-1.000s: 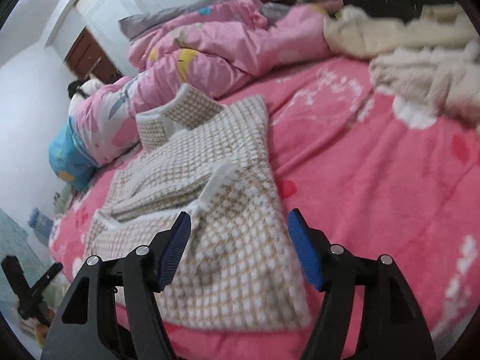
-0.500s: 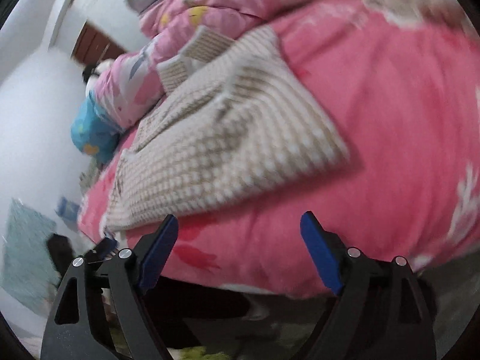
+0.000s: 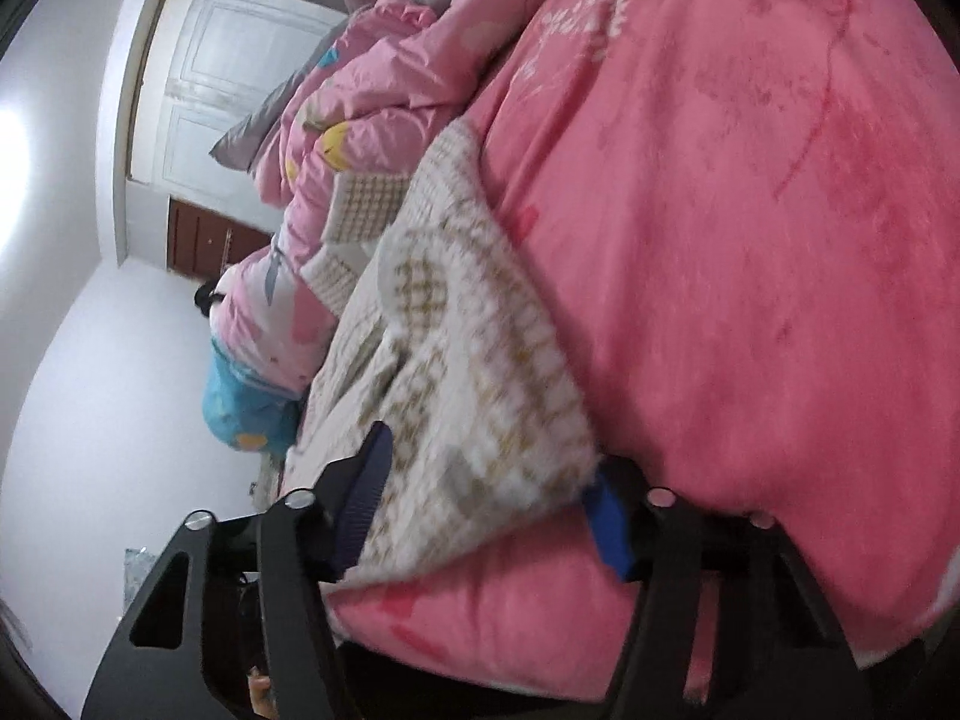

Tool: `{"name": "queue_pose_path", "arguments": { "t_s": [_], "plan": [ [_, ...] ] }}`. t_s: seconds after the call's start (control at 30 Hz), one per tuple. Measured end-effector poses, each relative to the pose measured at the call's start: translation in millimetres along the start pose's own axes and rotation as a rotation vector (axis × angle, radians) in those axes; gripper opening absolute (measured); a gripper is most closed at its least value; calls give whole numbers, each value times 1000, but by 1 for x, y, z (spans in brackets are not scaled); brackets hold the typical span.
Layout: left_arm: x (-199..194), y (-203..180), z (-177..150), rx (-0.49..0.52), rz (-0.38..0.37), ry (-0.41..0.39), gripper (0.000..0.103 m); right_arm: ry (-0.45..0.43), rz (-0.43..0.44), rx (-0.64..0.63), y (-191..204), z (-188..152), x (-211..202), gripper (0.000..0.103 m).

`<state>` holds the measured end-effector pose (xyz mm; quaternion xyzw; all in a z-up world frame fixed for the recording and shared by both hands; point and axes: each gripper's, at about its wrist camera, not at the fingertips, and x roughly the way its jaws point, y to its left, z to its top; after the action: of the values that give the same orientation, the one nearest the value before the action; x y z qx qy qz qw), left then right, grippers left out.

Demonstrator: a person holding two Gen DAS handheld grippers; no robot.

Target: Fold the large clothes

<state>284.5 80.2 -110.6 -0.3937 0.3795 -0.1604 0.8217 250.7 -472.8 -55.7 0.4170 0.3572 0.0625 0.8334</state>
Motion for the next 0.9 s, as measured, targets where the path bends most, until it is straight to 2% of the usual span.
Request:
{"name": "queue_pose_path", "arguments": {
  "t_s": [0.03,0.1,0.13,0.17,0.23,0.33,0.43,0.57,0.63,0.7,0.73,0.77,0.83,0.9],
  "plan": [
    [3,-2,3,7,34,-10,43,-6,-33,-27,4,1,3,49],
    [8,-13,4,73,134,-24,36,-20,-125,-119,18,1,5,35],
    [8,-25,3,146,200,-35,27,-31,-145,-154,25,3,4,23],
    [4,-40,-1,236,261,-59,21,-46,-154,-189,33,3,-1,19],
    [-12,-70,-7,382,317,-123,17,-100,-160,-265,58,5,-20,15],
    [-43,-105,-16,517,328,-193,15,-159,-155,-348,87,6,-46,13],
    [-67,-120,-22,559,314,-211,14,-194,-140,-376,98,5,-69,12],
    [-103,-114,-37,543,253,-163,14,-202,-113,-374,93,-9,-105,12],
    [-107,-101,-43,497,226,-110,15,-172,-112,-353,81,-15,-104,13],
    [-87,-79,-43,435,206,-27,19,-102,-106,-305,58,-18,-94,15],
    [-77,-66,-44,398,202,14,22,-31,-92,-248,38,-16,-81,17],
    [-65,-48,-44,339,192,63,26,33,-93,-193,20,-14,-68,24],
    [-56,-20,-42,240,209,113,29,113,-158,-99,-8,-9,-54,33],
    [-65,-1,-38,157,175,109,32,130,-111,-60,-17,-8,-60,33]
  ]
}}
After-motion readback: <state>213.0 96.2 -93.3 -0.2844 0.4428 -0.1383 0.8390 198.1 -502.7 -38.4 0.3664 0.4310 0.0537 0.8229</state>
